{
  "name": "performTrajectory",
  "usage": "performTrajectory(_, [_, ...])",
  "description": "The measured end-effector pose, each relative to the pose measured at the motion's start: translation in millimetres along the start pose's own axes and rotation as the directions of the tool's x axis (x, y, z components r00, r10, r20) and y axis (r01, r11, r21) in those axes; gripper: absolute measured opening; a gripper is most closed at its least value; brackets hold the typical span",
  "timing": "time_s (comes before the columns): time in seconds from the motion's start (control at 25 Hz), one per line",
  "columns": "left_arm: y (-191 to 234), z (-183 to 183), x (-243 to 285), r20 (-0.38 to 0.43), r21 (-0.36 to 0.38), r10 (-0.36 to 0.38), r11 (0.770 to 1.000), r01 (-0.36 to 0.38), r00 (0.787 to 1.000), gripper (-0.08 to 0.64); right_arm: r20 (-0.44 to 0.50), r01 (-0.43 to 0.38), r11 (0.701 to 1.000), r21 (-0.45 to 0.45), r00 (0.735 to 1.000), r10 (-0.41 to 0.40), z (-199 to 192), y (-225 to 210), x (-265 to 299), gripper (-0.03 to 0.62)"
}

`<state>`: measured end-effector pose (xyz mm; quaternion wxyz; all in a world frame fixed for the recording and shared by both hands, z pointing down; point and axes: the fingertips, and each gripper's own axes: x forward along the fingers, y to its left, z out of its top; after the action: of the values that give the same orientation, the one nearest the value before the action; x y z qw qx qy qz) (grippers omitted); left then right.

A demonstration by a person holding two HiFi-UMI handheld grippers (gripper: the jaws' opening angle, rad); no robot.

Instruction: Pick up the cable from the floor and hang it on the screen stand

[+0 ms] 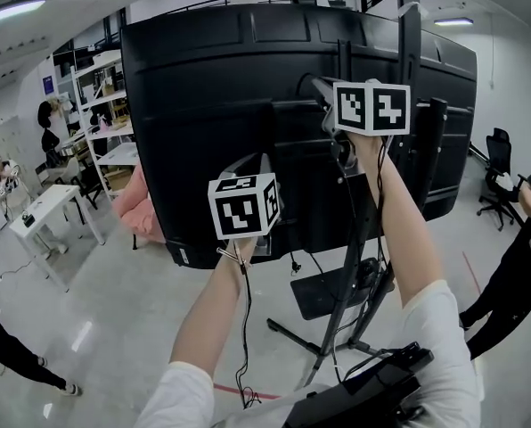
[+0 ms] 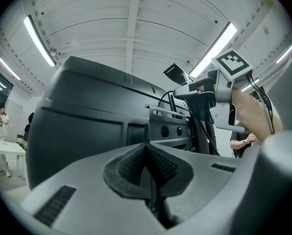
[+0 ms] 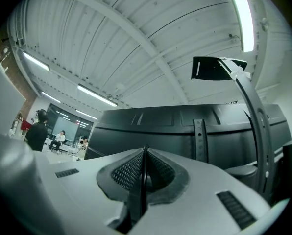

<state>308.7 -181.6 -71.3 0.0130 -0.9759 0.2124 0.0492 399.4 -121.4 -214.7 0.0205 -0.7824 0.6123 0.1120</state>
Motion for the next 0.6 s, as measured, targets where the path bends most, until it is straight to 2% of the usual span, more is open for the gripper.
performTrajectory(0.2, [-17, -11, 6, -0.015, -0.006, -0.038, 0.999, 0.037, 0.999, 0.003, 0.021, 0.048, 0.999, 0.004, 0.999, -0.048, -4, -13, -15, 0.034])
performTrajectory(0.6, [-41, -38, 6, -0.046, -0.025, -0.085, 0.996, 0.084, 0.995, 0.003, 0.072, 0.042, 0.997, 0.071, 0.996, -0.047, -36, -13, -35, 0.034])
